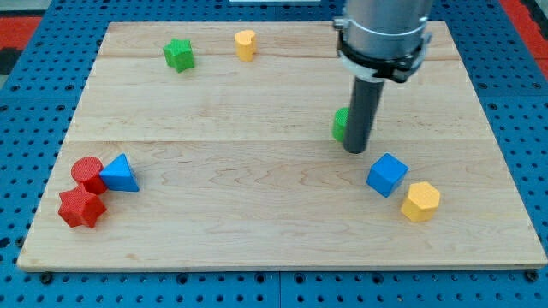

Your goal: Move the blue cube to the blue triangle

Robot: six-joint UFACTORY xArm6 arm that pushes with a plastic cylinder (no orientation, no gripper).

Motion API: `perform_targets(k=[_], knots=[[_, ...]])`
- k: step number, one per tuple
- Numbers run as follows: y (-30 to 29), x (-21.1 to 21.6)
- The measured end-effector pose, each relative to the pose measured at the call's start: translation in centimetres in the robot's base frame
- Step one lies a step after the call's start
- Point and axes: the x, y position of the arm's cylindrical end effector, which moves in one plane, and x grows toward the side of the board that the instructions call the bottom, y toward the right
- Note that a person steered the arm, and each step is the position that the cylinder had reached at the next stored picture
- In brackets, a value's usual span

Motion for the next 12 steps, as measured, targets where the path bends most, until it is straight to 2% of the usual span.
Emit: perform_targets(k=[2,4,5,7,10,12], knots=[[6.6,0.7],[6.9,6.0],[6.4,6.3],[3.5,5.9],[2.8,2.0],[-0.8,2.2]])
